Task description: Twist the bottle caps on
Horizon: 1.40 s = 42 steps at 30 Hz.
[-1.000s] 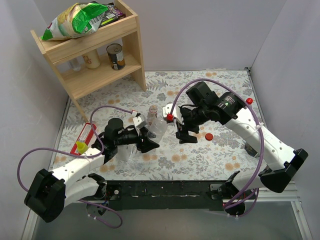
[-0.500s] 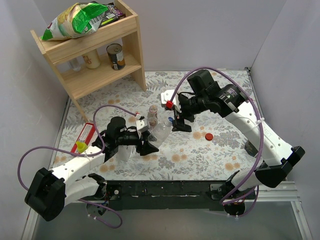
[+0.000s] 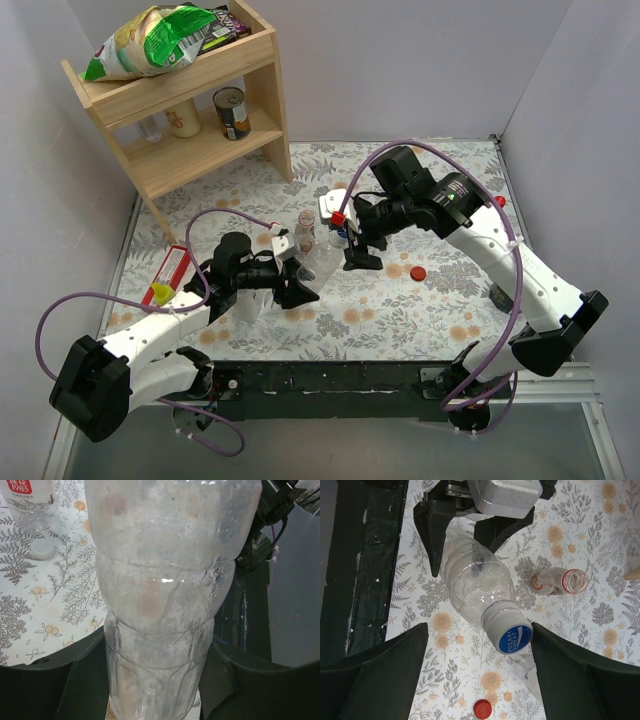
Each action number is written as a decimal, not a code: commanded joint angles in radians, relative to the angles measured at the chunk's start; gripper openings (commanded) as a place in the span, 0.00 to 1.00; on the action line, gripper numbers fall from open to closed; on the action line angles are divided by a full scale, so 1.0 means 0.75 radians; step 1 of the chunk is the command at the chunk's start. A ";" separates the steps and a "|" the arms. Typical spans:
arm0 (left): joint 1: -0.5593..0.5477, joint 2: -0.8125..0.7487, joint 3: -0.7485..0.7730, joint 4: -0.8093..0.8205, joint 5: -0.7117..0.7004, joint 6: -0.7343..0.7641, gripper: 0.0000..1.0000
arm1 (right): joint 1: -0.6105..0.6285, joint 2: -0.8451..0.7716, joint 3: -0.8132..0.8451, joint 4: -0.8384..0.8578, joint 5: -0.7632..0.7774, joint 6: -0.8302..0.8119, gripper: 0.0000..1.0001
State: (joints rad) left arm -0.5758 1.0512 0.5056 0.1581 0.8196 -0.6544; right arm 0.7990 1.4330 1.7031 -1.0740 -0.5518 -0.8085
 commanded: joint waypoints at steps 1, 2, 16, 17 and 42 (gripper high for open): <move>0.033 -0.023 0.009 0.096 -0.052 -0.084 0.00 | 0.008 -0.066 -0.045 -0.073 0.044 0.059 0.88; 0.044 -0.023 0.005 0.106 -0.056 -0.093 0.00 | 0.006 -0.070 -0.060 -0.079 0.053 0.070 0.88; 0.046 -0.011 0.129 -0.411 0.126 0.440 0.00 | -0.079 -0.092 0.016 -0.100 0.135 -0.073 0.78; 0.044 -0.009 0.144 -0.464 0.128 0.496 0.00 | -0.079 -0.139 -0.002 -0.078 0.114 -0.116 0.77; 0.027 0.022 0.322 -0.687 0.067 0.719 0.00 | 0.076 -0.240 -0.244 0.119 -0.052 -0.530 0.65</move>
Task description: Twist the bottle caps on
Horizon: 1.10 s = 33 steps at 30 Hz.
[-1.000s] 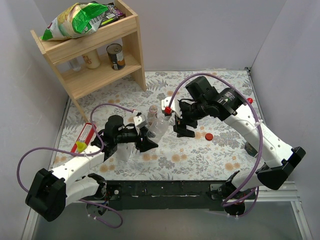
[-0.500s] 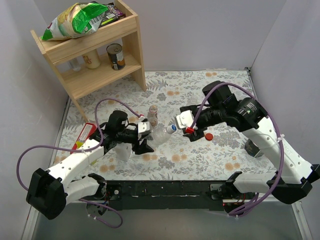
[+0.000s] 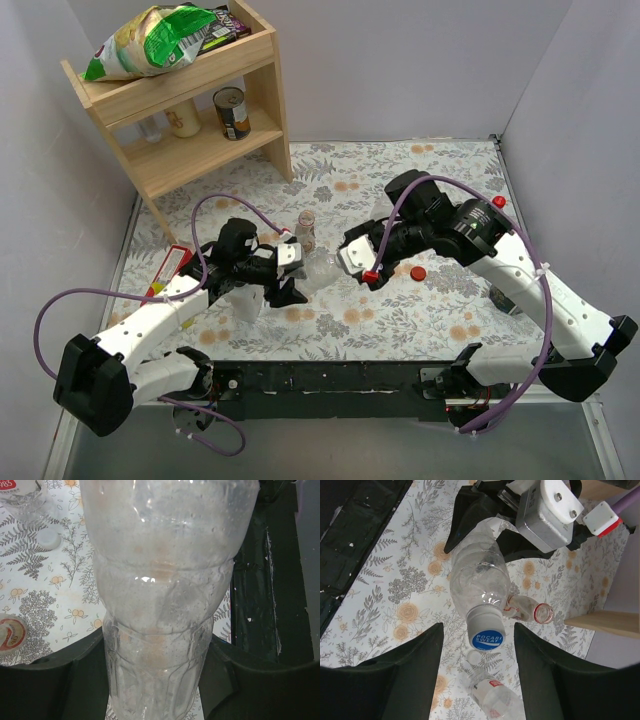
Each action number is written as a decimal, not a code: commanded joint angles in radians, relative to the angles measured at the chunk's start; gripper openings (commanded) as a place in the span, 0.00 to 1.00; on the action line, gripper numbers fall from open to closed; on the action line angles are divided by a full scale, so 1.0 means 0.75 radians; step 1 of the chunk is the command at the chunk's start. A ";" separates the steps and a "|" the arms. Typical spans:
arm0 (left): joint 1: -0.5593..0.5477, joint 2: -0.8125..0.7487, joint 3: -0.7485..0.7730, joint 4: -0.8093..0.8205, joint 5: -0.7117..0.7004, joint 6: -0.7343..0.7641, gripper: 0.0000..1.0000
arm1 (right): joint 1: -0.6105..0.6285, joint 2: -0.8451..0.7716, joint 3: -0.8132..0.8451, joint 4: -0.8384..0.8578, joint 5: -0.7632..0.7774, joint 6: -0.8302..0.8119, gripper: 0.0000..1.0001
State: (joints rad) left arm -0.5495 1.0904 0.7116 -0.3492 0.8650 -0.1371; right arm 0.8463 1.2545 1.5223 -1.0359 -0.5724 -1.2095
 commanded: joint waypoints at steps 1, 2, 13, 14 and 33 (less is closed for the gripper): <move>-0.008 -0.034 0.049 -0.011 0.004 0.029 0.00 | 0.015 0.004 -0.001 0.062 -0.022 0.007 0.63; -0.008 -0.034 0.049 -0.011 0.004 0.031 0.00 | 0.017 0.009 -0.001 0.060 -0.022 0.005 0.62; -0.008 -0.051 0.041 0.011 -0.030 0.032 0.00 | 0.017 0.070 0.011 -0.012 0.008 0.013 0.41; -0.008 -0.055 0.035 0.020 -0.035 0.025 0.00 | 0.015 0.074 0.016 -0.010 0.021 0.027 0.36; -0.036 -0.126 -0.049 0.339 -0.403 -0.275 0.00 | -0.312 0.569 0.668 -0.098 -0.576 1.019 0.26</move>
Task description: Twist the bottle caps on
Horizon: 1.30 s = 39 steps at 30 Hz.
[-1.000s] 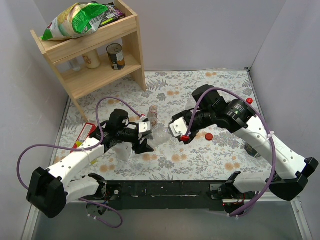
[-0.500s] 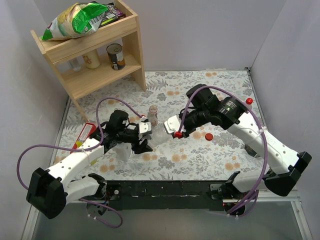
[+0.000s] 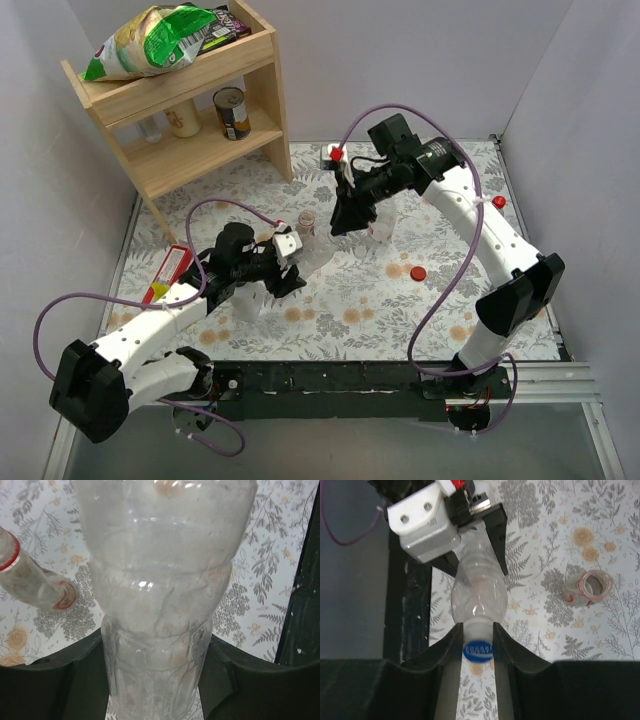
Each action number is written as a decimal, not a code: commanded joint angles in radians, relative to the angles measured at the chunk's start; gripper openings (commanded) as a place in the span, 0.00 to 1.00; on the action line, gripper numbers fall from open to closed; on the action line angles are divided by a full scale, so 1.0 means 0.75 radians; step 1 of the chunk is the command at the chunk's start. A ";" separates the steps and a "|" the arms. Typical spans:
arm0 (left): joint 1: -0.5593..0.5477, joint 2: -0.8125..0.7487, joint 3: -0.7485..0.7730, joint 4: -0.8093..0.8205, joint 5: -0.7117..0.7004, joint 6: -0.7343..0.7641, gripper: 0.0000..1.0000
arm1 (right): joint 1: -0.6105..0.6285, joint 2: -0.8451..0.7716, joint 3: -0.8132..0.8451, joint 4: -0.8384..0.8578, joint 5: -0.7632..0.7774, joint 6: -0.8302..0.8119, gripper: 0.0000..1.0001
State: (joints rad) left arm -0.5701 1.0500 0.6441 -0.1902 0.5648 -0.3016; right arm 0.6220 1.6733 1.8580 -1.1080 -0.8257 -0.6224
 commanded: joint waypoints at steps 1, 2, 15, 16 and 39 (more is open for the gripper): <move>-0.009 -0.077 0.043 0.086 0.014 -0.068 0.00 | -0.033 0.000 0.259 0.023 -0.237 0.212 0.31; -0.009 -0.085 0.045 0.066 0.036 -0.070 0.00 | -0.042 -0.050 0.241 0.043 -0.237 0.188 0.43; -0.009 -0.150 0.082 0.010 0.151 -0.107 0.00 | -0.042 -0.380 -0.278 0.266 -0.175 0.013 0.73; -0.009 -0.146 0.084 0.012 0.159 -0.103 0.00 | -0.042 -0.386 -0.291 0.305 -0.163 0.036 0.73; -0.009 -0.152 0.084 0.018 0.180 -0.095 0.00 | -0.038 -0.360 -0.397 0.547 -0.226 0.279 0.41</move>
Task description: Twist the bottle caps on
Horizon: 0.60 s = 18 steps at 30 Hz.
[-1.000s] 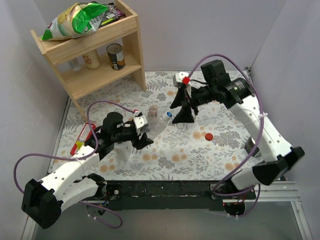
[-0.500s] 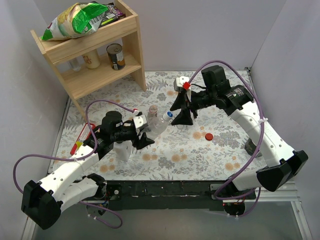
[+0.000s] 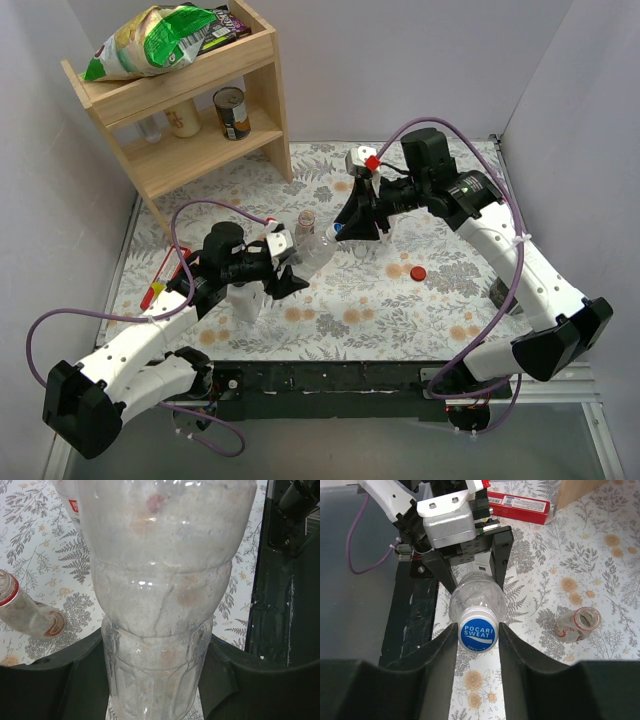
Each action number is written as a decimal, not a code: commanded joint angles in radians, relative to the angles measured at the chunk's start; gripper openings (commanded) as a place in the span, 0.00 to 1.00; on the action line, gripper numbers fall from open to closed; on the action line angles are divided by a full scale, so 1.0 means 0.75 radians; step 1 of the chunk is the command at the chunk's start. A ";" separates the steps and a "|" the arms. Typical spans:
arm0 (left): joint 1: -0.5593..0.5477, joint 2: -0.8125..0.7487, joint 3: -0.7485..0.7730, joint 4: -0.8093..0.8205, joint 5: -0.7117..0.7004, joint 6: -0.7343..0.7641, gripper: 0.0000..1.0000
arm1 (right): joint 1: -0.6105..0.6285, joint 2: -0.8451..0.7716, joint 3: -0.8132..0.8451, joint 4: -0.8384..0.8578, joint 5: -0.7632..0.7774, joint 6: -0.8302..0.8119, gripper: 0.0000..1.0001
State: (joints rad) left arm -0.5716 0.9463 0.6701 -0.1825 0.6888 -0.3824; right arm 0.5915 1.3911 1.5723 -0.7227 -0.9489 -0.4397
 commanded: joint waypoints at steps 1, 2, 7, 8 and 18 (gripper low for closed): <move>-0.007 -0.012 0.049 0.010 0.012 0.009 0.00 | 0.003 0.017 -0.022 0.047 -0.066 0.052 0.36; -0.007 -0.008 0.054 0.014 0.006 -0.013 0.00 | 0.003 0.017 -0.028 0.066 -0.070 0.071 0.34; -0.111 0.037 0.088 0.151 -0.375 -0.153 0.00 | 0.019 0.002 -0.114 0.327 0.174 0.407 0.20; -0.140 0.051 0.105 0.170 -0.486 -0.159 0.00 | 0.019 0.011 -0.108 0.338 0.329 0.465 0.15; -0.224 0.174 0.209 0.127 -1.050 -0.163 0.00 | -0.017 0.178 0.205 0.252 0.618 0.746 0.23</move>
State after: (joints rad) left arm -0.7334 1.1141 0.7849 -0.1253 0.0204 -0.4713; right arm 0.5930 1.5036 1.6543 -0.5575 -0.5255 0.0742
